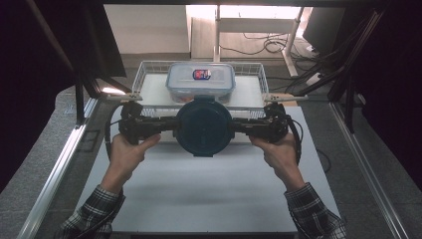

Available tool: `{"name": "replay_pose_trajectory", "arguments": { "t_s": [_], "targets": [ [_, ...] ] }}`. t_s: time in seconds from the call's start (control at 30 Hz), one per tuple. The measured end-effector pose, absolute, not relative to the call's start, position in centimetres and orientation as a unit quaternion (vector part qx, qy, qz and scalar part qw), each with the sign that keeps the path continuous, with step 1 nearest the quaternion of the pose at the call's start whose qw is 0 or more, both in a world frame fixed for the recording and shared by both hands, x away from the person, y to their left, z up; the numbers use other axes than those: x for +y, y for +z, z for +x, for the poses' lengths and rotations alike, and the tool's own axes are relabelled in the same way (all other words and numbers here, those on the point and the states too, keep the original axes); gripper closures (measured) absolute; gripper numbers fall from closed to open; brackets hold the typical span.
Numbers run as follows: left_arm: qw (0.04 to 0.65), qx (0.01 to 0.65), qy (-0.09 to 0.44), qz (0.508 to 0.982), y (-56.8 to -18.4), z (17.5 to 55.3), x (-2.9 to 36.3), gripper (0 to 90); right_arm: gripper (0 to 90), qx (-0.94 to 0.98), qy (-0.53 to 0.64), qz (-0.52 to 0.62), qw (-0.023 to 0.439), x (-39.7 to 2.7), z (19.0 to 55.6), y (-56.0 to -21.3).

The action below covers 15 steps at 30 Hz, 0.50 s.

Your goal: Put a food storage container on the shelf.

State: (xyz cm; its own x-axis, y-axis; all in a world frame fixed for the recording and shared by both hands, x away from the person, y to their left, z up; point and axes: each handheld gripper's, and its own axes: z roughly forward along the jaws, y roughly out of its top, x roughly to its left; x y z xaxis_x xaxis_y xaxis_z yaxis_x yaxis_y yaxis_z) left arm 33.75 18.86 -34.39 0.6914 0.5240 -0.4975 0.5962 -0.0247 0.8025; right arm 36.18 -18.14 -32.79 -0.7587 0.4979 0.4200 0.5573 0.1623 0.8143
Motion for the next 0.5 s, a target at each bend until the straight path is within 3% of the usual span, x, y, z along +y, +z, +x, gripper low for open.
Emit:
{"name": "replay_pose_trajectory", "arguments": {
  "t_s": [0.5],
  "targets": [
    [0.592, 0.386, -0.012, 0.707, -30.2, 36.5, 19.7, 58.0, 57.9, -0.756, -0.564, -0.332, 0.006, -17.4, 39.1, -28.4]
  ]
}}
